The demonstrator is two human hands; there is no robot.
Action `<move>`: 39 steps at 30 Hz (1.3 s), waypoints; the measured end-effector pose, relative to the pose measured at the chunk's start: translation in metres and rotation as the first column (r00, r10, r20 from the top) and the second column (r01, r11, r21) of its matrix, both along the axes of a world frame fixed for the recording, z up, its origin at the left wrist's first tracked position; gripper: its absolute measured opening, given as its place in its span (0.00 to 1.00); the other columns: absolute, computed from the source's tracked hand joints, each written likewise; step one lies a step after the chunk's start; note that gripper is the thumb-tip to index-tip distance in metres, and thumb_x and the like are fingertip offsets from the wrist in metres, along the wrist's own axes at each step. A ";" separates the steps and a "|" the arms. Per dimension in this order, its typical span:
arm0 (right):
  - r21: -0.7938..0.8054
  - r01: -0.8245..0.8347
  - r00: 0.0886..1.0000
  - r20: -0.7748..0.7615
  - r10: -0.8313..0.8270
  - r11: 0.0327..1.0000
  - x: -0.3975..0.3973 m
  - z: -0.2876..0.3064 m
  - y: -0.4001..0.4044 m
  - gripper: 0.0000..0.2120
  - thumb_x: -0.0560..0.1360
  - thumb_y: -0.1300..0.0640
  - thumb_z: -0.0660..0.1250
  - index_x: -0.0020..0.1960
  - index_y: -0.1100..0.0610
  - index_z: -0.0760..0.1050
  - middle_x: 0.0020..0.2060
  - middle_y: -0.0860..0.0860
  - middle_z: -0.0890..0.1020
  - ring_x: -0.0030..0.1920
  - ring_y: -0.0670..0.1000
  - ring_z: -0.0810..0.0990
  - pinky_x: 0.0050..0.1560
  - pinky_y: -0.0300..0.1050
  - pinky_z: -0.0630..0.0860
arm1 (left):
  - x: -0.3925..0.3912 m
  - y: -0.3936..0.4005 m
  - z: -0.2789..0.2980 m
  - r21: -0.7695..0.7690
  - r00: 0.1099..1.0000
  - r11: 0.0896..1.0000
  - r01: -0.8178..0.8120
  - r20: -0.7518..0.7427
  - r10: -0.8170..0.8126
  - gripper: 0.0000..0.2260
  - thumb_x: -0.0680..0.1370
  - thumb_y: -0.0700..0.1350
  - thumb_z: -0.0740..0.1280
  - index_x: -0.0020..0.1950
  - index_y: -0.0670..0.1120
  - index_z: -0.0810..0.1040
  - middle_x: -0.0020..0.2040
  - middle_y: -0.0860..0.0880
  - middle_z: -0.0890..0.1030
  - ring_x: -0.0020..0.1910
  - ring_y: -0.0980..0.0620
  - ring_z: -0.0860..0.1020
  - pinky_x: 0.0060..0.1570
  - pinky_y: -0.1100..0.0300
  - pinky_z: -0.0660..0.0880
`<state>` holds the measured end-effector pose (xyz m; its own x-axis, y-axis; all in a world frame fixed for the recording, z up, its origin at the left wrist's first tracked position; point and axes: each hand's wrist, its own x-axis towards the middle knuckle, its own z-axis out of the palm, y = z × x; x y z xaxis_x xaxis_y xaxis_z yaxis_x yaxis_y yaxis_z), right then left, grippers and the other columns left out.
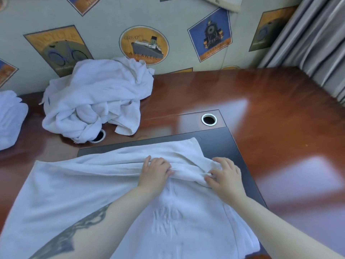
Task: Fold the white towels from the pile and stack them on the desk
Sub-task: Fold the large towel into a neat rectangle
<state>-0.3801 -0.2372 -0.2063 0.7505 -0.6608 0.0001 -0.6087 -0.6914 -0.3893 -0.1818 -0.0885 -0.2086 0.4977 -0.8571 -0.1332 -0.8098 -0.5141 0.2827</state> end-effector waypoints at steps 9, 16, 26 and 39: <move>-0.185 -0.036 0.999 0.033 0.042 0.982 0.007 -0.006 -0.008 0.04 0.68 0.58 0.79 0.37 0.56 0.84 0.56 0.54 0.84 0.61 0.62 0.79 0.57 0.59 0.76 | 0.015 -0.019 -0.010 -0.019 0.999 0.999 0.042 0.001 -0.042 0.09 0.84 0.53 0.55 0.56 0.52 0.72 0.55 0.57 0.76 0.60 0.54 0.71 0.68 0.57 0.56; -0.034 0.060 0.995 0.084 -0.057 0.998 0.041 0.000 -0.041 0.05 0.77 0.58 0.69 0.52 0.57 0.82 0.51 0.51 0.83 0.59 0.57 0.78 0.64 0.53 0.70 | 0.030 -0.027 -0.004 -0.077 0.996 0.997 -0.031 -0.085 0.025 0.11 0.83 0.55 0.57 0.51 0.49 0.72 0.46 0.52 0.78 0.52 0.48 0.74 0.55 0.57 0.62; 0.594 0.238 0.942 0.051 -0.331 0.769 0.101 0.003 -0.061 0.05 0.80 0.51 0.62 0.55 0.48 0.71 0.48 0.45 0.77 0.47 0.47 0.76 0.37 0.42 0.69 | 0.141 0.088 0.001 -0.072 0.978 0.977 -0.200 -0.071 0.195 0.14 0.76 0.60 0.67 0.39 0.51 0.74 0.48 0.55 0.74 0.51 0.52 0.70 0.48 0.56 0.63; 0.356 0.227 0.965 0.041 -0.258 0.906 0.131 -0.012 -0.065 0.03 0.82 0.54 0.57 0.51 0.53 0.68 0.47 0.49 0.77 0.48 0.54 0.73 0.45 0.50 0.67 | 0.206 0.153 0.004 0.074 0.944 0.947 -0.313 -0.087 0.319 0.15 0.78 0.61 0.63 0.50 0.50 0.69 0.49 0.53 0.73 0.55 0.49 0.70 0.54 0.51 0.68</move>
